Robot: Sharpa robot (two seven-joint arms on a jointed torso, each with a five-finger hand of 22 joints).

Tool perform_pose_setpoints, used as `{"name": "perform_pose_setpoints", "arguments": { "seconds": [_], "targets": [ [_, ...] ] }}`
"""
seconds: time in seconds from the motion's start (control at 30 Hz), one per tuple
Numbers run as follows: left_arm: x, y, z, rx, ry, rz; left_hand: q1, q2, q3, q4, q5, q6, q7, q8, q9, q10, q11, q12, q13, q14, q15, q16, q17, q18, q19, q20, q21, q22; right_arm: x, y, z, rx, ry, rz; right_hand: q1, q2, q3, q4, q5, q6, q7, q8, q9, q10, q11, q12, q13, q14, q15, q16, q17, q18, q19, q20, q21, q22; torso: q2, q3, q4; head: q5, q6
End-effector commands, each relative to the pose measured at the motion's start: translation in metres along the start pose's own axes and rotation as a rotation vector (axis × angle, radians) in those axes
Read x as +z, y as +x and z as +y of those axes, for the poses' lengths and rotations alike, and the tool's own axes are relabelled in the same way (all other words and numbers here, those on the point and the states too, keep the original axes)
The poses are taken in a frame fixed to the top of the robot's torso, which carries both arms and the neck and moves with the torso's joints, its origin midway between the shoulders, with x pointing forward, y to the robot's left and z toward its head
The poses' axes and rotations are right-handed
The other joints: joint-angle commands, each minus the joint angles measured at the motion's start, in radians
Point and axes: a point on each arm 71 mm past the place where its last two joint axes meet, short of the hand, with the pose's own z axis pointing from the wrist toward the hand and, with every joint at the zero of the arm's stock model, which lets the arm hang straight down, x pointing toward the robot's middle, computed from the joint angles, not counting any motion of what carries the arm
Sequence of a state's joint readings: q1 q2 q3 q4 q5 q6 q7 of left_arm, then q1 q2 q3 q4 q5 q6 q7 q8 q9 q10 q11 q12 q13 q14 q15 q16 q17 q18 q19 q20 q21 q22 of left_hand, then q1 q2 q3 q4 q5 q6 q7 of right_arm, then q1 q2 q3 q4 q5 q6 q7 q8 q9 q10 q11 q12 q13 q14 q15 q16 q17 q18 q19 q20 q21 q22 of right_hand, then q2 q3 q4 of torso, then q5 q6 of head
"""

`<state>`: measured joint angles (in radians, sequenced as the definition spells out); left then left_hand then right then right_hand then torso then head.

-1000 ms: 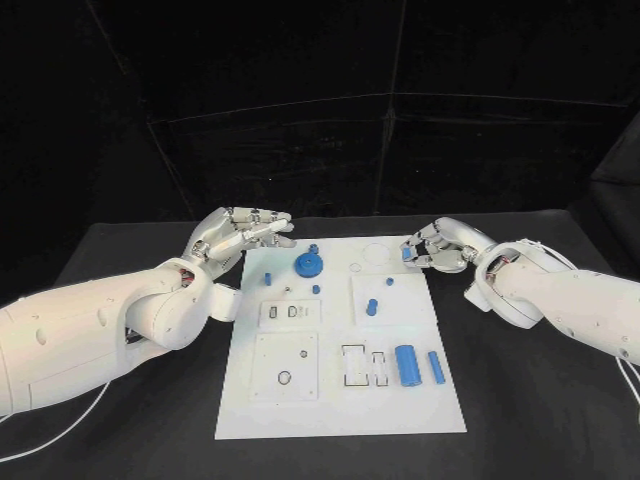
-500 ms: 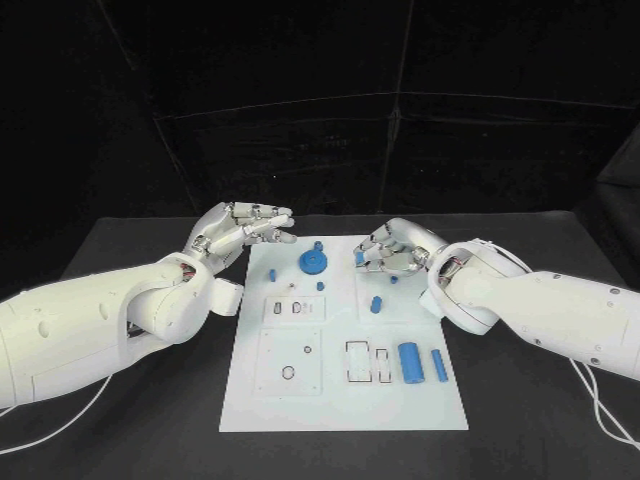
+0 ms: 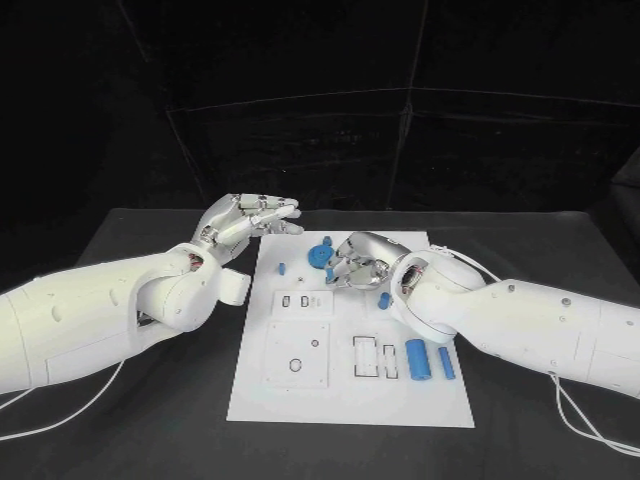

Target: Assemble the parts on the task board

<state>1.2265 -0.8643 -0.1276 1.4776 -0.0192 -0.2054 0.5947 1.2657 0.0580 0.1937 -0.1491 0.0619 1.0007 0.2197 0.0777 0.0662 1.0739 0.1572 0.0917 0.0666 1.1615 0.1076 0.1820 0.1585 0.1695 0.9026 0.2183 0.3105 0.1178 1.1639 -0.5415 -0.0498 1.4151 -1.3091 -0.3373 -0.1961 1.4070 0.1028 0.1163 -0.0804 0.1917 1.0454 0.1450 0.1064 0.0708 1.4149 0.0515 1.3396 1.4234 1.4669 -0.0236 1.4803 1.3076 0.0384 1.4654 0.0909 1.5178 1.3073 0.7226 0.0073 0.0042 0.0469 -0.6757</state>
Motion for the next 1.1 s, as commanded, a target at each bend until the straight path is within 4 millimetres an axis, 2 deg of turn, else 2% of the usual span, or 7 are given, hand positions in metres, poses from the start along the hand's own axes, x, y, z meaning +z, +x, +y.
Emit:
{"name": "perform_pose_setpoints", "arguments": {
  "seconds": [0.03,0.37,1.1],
  "targets": [
    [0.001,0.001,-0.001,-0.016,0.003,0.002,-0.009,0.002,0.007,0.001,0.002,0.008,-0.002,-0.004,0.000,0.007,0.001,-0.003,-0.001,0.007,-0.001,-0.005,0.001,0.015,0.003,0.004,-0.003,-0.001,0.001,0.008,0.004,-0.084,0.011,0.034,-0.004,0.001,0.026,0.022,-0.004,0.032,-0.019,0.004,0.002,0.003,-0.011,-0.004,-0.087,0.062,-0.005,-0.004,0.055,-0.010,0.020,-0.006,0.001,0.151,0.001,0.0013,-0.0024,0.005,-0.004],
    [0.002,0.002,-0.001,-0.018,0.002,0.005,-0.009,0.002,0.007,0.001,0.002,0.008,-0.002,-0.004,0.000,0.007,0.001,-0.003,-0.001,0.007,-0.001,-0.005,0.001,0.015,0.003,0.004,-0.003,-0.001,0.003,0.025,0.014,-0.119,-0.005,0.065,-0.011,-0.005,0.030,0.021,-0.005,0.033,-0.019,0.003,0.002,0.003,-0.011,-0.004,-0.086,0.062,-0.005,-0.004,0.055,-0.010,0.020,-0.006,0.000,0.151,0.001,0.0027,-0.0024,0.009,-0.010],
    [0.002,0.002,0.000,-0.019,-0.001,0.007,-0.009,0.002,0.008,0.000,0.002,0.009,-0.003,-0.004,0.000,0.008,0.001,-0.003,-0.001,0.008,-0.001,-0.006,0.002,0.015,0.003,0.004,-0.003,-0.001,0.005,0.032,0.025,-0.136,-0.043,0.069,-0.025,-0.018,0.036,0.020,-0.006,0.032,-0.019,0.001,0.001,0.004,-0.010,-0.004,-0.085,0.063,-0.005,-0.005,0.055,-0.010,0.020,-0.006,0.000,0.151,0.001,0.0015,-0.0017,0.013,-0.018]
  ]
}}
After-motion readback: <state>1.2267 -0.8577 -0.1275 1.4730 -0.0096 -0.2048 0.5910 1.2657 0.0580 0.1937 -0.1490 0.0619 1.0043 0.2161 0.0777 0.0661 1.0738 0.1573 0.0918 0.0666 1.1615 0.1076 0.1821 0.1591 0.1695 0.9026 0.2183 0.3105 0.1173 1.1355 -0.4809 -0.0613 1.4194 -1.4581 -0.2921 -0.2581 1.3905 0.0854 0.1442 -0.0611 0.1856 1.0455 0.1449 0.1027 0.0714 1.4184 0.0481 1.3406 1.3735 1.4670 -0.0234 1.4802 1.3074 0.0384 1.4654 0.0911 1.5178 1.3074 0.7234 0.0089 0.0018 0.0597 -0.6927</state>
